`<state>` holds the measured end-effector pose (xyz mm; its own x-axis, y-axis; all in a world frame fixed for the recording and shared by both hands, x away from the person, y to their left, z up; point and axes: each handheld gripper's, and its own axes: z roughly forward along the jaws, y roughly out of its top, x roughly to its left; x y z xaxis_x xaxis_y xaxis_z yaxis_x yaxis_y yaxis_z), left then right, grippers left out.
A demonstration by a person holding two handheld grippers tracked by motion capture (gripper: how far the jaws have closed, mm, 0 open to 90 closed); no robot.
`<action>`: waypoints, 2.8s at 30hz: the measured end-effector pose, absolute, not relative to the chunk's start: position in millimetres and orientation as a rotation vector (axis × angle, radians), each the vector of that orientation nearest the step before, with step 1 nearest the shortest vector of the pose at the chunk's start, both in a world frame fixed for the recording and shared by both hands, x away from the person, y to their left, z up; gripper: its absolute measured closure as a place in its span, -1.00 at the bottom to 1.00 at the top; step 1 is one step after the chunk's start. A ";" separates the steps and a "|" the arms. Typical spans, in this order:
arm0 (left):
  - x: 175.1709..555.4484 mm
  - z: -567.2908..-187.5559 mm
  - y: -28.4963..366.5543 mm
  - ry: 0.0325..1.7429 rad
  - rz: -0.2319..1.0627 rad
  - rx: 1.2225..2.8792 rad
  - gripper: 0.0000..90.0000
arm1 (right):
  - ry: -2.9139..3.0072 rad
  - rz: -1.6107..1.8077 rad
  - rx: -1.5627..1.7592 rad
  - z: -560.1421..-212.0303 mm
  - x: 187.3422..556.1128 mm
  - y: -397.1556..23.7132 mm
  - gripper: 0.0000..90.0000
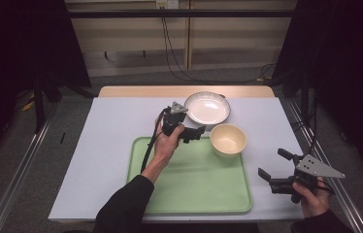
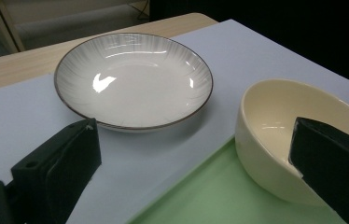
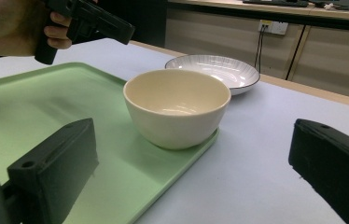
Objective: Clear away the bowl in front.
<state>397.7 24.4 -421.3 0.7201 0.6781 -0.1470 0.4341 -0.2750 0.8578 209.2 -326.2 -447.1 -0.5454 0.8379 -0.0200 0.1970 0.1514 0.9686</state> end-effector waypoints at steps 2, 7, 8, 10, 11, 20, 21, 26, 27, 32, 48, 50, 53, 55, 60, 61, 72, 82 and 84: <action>396.1 -420.1 28.1 0.852 0.314 1.910 -0.95 | 1.851 1.421 0.985 -447.1 209.2 -326.3 -0.98; 392.1 -418.8 38.6 0.843 0.317 1.921 -0.95 | 1.852 1.419 0.985 -447.1 209.2 -326.4 -0.98; 391.3 -418.9 40.6 0.847 0.317 1.923 -0.95 | 1.852 1.420 0.984 -447.0 209.3 -326.5 -0.98; 389.0 -419.1 44.2 0.847 0.321 1.920 -0.94 | 1.849 1.421 0.986 -446.9 209.1 -326.6 -0.98; 387.8 -418.8 46.7 0.846 0.323 1.924 -0.94 | 1.847 1.422 0.990 -446.9 209.1 -326.4 -0.98; 375.9 -415.3 62.5 0.877 0.391 1.922 -0.94 | 1.850 1.417 0.986 -447.0 209.4 -326.5 -0.98; 375.0 -414.6 64.5 0.868 0.397 1.918 -0.94 | 1.851 1.418 0.985 -447.0 209.5 -326.5 -0.98; 368.9 -410.8 72.5 0.872 0.415 1.894 -0.94 | 1.850 1.419 0.985 -447.0 209.6 -326.4 -0.98; 367.4 -410.8 73.9 0.874 0.412 1.894 -0.95 | 1.848 1.420 0.987 -446.9 209.6 -326.3 -0.98; 357.9 -412.9 80.6 0.890 0.397 1.881 -0.94 | 1.846 1.422 0.986 -446.7 209.7 -326.2 -0.98; 330.4 -409.8 112.6 0.931 0.465 1.803 -0.95 | 1.854 1.421 0.983 -446.1 209.1 -326.7 -0.98; 325.8 -410.2 117.4 0.952 0.495 1.785 -0.95 | 1.851 1.422 0.984 -446.3 209.3 -326.2 -0.98; 317.3 -411.9 127.3 0.971 0.490 1.758 -0.95 | 1.846 1.423 0.989 -446.3 209.4 -326.0 -0.98; 314.8 -412.9 129.2 0.970 0.491 1.763 -0.95 | 1.847 1.421 0.989 -446.2 209.4 -326.0 -0.98; 303.1 -415.3 141.9 0.980 0.515 1.741 -0.95 | 1.850 1.423 0.980 -446.4 209.9 -326.1 -0.98; 301.1 -415.6 146.1 0.975 0.515 1.731 -0.95 | 1.851 1.422 0.980 -446.3 210.1 -326.0 -0.98; 277.9 -423.8 176.0 1.012 0.589 1.692 -0.97 | 1.850 1.420 0.983 -446.2 210.0 -325.9 -0.98; 255.8 -434.6 196.4 1.034 0.604 1.703 -0.97 | 1.850 1.422 0.978 -446.5 210.2 -325.4 -0.98; 253.1 -434.6 201.0 1.049 0.617 1.695 -0.96 | 1.853 1.418 0.979 -446.6 210.1 -325.4 -0.98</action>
<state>253.1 201.0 -434.6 0.4924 0.8668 -0.0788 0.3524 -0.1157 0.9287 210.1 -325.4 -446.6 -0.5466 0.8370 -0.0261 0.1937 0.1566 0.9685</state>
